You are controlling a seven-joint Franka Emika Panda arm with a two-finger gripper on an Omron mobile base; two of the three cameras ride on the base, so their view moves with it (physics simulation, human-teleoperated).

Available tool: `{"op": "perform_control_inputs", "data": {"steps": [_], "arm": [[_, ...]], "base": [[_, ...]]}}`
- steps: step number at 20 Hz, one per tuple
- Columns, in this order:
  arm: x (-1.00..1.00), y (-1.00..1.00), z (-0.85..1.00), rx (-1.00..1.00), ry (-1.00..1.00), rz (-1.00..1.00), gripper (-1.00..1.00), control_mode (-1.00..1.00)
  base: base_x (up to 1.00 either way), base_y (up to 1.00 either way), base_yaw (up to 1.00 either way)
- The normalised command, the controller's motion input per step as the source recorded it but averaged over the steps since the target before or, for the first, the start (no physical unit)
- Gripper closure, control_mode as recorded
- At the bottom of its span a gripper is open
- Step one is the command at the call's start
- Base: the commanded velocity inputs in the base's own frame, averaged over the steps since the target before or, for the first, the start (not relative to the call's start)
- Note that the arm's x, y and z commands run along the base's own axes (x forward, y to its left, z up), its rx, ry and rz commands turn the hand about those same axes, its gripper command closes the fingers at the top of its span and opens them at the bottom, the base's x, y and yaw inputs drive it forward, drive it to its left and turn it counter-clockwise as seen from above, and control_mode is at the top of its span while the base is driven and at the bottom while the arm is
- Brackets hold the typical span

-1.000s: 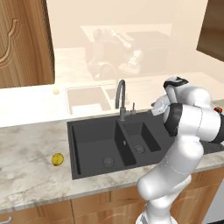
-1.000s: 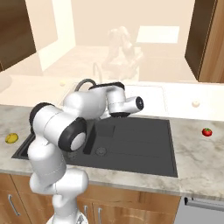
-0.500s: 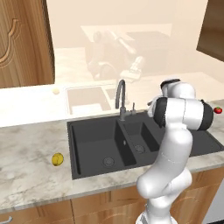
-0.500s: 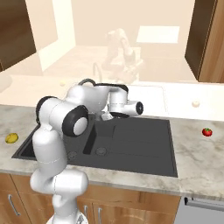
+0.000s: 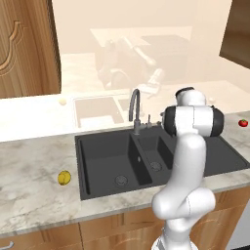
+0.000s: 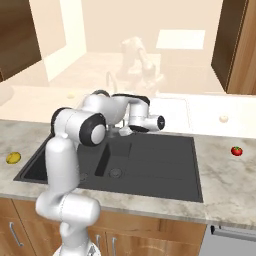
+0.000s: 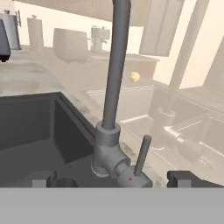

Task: Turn on the sink faucet. Then move the lemon from the counter to the sink. Turn off the sink. Move the vegetable from the sink to the pot next to the stove. Finally move the pot to the front left burner.

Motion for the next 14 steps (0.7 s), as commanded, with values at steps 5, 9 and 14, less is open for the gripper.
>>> {"op": "perform_control_inputs", "data": {"steps": [5,9,14], "arm": [[0.17,0.05,-0.18,0.00,0.00,0.01,-1.00,-1.00],[0.16,0.08,-0.13,0.00,0.00,0.01,-1.00,-1.00],[0.18,0.14,-0.12,0.00,0.00,0.00,-1.00,-1.00]], "base": [[0.00,0.00,0.00],[0.00,0.00,0.00],[0.00,0.00,0.00]]}}
